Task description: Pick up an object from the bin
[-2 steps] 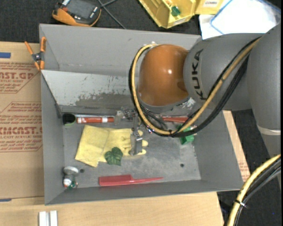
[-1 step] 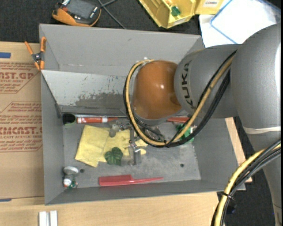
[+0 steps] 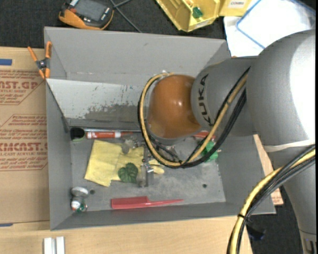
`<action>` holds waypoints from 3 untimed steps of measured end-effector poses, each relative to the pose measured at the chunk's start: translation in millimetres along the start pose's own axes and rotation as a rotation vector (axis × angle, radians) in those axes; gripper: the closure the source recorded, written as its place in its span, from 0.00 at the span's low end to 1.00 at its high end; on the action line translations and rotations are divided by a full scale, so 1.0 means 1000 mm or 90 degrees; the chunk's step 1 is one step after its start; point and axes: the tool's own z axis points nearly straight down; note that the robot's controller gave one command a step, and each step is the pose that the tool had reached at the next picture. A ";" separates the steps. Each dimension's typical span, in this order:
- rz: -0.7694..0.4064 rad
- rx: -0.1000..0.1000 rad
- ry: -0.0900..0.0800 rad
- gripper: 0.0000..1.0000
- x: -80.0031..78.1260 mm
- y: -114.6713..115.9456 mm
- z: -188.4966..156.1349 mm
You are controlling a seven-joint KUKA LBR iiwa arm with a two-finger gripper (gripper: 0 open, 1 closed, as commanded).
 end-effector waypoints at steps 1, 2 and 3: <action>-0.051 0.000 0.006 1.00 0.007 0.023 -0.002; -0.051 0.000 0.006 1.00 0.007 0.023 -0.002; -0.051 0.000 0.008 1.00 0.008 0.024 -0.022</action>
Offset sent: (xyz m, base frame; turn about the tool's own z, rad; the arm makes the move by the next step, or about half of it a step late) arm 0.0000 0.0000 0.0000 0.0000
